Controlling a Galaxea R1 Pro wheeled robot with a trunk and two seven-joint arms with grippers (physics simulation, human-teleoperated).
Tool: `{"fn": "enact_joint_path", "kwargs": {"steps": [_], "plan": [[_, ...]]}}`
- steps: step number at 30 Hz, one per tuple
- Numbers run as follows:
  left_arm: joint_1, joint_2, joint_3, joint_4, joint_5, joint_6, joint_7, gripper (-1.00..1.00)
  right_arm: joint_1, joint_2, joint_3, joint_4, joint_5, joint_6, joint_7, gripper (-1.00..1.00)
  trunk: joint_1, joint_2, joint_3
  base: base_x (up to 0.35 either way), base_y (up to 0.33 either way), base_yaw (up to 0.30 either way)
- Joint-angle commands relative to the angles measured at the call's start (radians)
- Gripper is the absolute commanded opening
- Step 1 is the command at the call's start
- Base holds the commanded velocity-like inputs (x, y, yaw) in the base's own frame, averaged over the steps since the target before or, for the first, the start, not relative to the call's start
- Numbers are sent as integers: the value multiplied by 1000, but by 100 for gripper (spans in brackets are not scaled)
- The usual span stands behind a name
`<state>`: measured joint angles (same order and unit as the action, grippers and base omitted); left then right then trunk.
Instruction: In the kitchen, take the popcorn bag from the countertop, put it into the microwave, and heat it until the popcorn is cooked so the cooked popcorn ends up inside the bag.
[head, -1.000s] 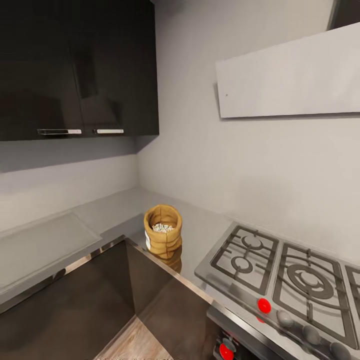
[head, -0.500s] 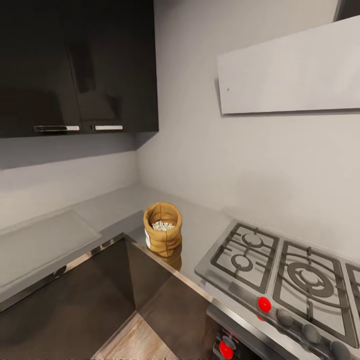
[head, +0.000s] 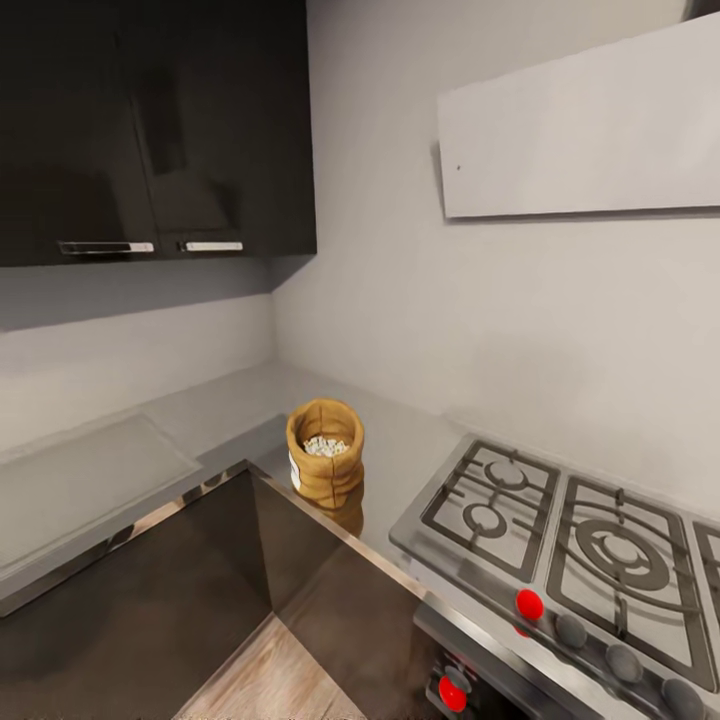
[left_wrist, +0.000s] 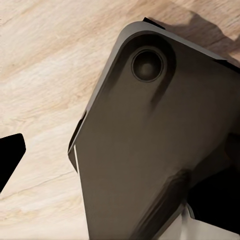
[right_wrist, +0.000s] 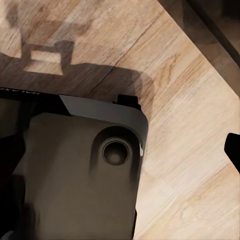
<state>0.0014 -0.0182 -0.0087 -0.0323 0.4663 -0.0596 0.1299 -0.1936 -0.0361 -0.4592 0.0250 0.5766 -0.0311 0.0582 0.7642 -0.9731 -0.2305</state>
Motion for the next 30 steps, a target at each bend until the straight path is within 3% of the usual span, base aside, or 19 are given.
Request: {"fn": "enact_joint_path", "kwargs": {"steps": [1, 30], "plan": [[0, 0, -1, -1, 4, -2, 4, 100, -1, -1, -8, 3, 6, -4, 2, 100, 0, -1, -3, 0, 0, 0], [0, 0, -2, -1, 3, -2, 4, 100, -1, -1, -8, 3, 8, -7, 0, 100, 0, -1, -49, 0, 0, 0]]}}
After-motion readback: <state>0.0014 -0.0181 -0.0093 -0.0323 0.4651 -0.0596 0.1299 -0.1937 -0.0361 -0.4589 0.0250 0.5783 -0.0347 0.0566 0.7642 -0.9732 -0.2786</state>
